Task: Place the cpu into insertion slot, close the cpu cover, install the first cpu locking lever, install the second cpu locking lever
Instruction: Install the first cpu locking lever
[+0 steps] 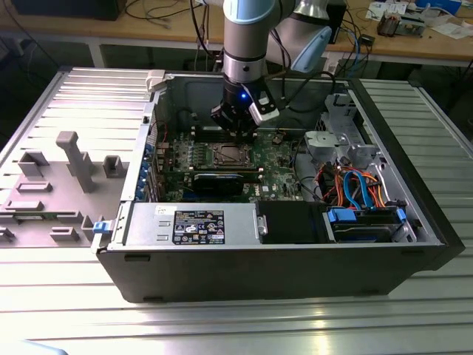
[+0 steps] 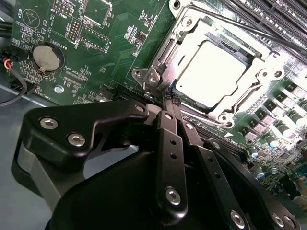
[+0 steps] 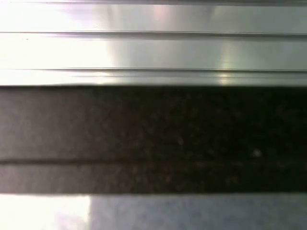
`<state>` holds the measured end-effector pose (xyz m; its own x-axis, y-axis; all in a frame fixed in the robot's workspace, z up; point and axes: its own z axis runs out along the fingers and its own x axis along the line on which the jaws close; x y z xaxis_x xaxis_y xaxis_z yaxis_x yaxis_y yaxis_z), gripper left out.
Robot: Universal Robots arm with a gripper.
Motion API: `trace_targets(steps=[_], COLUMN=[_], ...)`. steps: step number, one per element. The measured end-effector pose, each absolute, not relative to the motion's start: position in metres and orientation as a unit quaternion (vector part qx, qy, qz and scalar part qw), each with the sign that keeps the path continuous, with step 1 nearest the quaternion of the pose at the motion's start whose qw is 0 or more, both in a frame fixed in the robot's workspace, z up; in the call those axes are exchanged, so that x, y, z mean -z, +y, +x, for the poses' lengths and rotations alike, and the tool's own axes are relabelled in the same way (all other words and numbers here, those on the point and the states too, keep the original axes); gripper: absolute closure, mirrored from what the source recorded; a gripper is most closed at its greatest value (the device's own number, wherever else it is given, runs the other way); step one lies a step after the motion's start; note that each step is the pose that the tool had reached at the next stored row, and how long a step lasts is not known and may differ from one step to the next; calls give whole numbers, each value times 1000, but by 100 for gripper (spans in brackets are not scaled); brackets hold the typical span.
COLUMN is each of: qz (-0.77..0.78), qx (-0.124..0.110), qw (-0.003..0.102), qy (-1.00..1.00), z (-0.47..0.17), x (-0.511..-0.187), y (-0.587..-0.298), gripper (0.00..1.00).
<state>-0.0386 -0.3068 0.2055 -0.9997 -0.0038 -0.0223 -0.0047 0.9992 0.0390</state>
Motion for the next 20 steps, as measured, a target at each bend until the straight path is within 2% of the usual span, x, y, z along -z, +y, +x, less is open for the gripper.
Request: trace_targets(steps=[20], qz=[-2], qx=[-13], qw=[11], qy=[1000], z=[-38], x=[-202], y=[-307], gripper=[89])
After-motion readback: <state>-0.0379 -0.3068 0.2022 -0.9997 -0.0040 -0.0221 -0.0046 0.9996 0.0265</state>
